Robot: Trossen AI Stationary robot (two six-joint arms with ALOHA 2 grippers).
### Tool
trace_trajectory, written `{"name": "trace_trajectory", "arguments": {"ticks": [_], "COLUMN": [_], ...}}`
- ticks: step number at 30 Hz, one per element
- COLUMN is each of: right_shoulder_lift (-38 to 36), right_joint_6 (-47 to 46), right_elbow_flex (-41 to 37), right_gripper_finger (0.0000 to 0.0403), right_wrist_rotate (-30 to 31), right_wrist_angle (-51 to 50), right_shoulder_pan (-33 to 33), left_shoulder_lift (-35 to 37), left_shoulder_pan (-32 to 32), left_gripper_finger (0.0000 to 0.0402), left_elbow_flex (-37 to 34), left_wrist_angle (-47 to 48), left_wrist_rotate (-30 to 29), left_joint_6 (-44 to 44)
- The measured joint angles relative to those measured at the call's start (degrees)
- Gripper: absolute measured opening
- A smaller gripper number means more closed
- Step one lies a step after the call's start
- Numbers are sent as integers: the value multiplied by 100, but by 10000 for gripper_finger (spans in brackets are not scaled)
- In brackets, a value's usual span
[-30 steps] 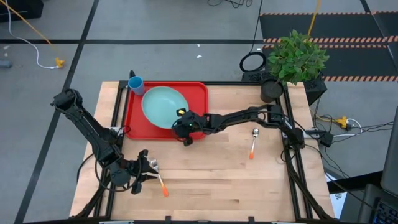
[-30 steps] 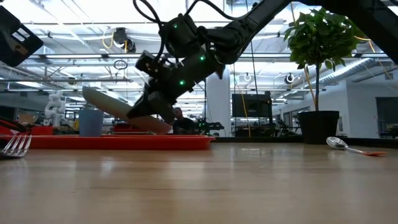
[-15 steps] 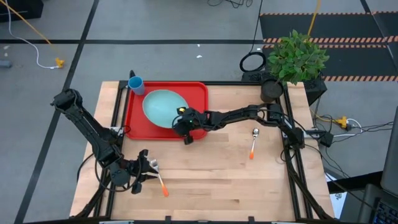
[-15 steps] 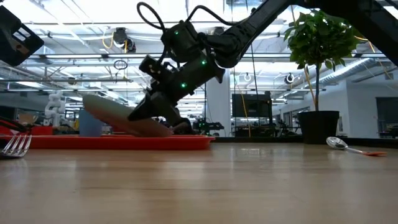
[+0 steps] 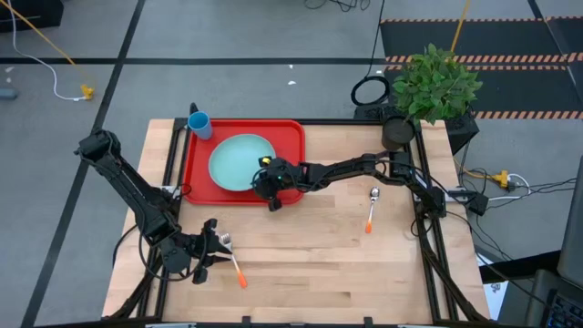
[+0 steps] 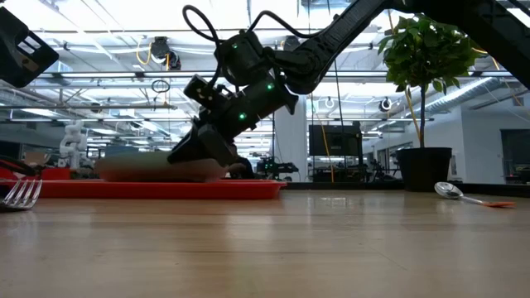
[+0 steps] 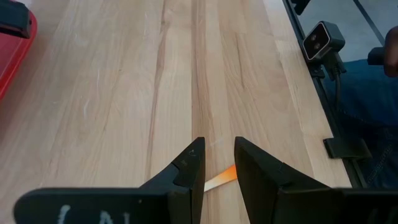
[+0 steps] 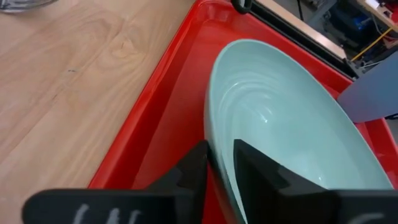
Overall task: Pick and place plate/cup/fork/spoon on tray
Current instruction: Put the light green plate on the red serving tray, then put the orange fork on the red serving tray to the right of the light green plate
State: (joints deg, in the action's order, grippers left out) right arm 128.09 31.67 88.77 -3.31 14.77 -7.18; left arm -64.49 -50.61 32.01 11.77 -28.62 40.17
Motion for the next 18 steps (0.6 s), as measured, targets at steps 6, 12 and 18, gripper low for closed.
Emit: {"name": "trace_trajectory", "arguments": {"ticks": [6,12,18], "right_shoulder_lift": [2,2,-280], "right_joint_6": [20,-96,-99], "right_elbow_flex": [-2,-2,-15], "right_gripper_finger": [90,116,131], "right_wrist_rotate": [-2,0,50], "right_wrist_angle": [57,88,-511], "right_shoulder_pan": [-57,-153,-103], "left_shoulder_lift": [0,0,0], "left_shoulder_pan": [0,0,0], "left_gripper_finger": [88,88,88], "left_elbow_flex": [0,0,0], "left_wrist_angle": [-2,-11,-13], "left_wrist_rotate": [-1,-4,-7], "left_joint_6": [3,6,59]}}
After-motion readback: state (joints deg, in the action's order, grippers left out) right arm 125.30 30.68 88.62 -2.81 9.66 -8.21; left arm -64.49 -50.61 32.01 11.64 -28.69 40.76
